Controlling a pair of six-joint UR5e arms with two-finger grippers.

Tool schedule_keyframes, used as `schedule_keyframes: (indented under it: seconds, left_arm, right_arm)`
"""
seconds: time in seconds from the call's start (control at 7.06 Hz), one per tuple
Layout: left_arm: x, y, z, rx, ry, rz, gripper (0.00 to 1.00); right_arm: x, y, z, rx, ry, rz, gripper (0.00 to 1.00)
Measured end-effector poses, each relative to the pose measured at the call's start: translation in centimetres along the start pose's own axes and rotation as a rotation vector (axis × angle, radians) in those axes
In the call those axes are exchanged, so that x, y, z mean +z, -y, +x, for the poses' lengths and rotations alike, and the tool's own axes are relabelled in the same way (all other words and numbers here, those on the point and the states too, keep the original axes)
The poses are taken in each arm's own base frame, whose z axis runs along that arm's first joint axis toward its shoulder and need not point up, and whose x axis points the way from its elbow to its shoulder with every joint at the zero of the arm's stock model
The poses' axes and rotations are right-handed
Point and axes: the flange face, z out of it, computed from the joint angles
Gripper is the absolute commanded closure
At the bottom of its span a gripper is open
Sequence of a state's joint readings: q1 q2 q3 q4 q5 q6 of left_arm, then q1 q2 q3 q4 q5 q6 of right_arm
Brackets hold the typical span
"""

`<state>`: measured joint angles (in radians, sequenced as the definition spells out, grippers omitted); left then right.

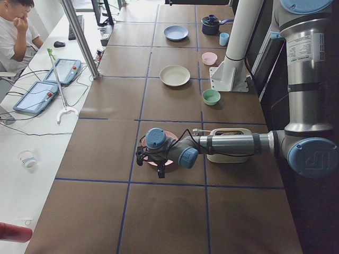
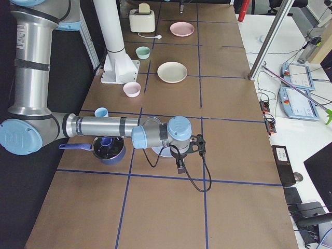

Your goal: Stack three plates with pink and blue

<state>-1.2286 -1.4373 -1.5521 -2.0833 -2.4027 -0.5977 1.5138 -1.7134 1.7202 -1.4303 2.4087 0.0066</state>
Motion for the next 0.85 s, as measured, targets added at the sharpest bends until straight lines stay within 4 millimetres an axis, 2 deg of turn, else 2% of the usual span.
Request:
schedule_keyframes:
  seconds: [0.14,0.28,0.42,0.57,0.71,0.85]
  left_arm:
    - [2.1,0.4,1.3,-0.016,-0.006,-0.013,0.00]
    - [3.8,1.3,2.1,-0.017,-0.007,-0.027,0.16]
    - [4.9,2.2,2.6,-0.017,-0.005,-0.037,0.59]
    - [5.4,2.5,2.8,-0.017,-0.003,-0.043,0.88]
    - [5.8,2.6,2.7,-0.018,0.000,-0.047,0.98]
    - [5.9,2.6,2.6,-0.018,0.001,-0.050,1.00]
  right_arm:
    - [0.1,0.0,-0.1,0.011,0.003,-0.002,0.00]
    - [0.0,0.0,-0.1,0.019,0.005,-0.001,0.00]
    - [0.0,0.0,-0.2,0.021,0.006,0.000,0.00]
    - [0.0,0.1,-0.2,0.022,0.006,0.001,0.00]
    - [0.0,0.1,-0.2,0.022,0.006,0.001,0.00]
    - [0.0,0.0,-0.2,0.023,0.007,-0.001,0.00]
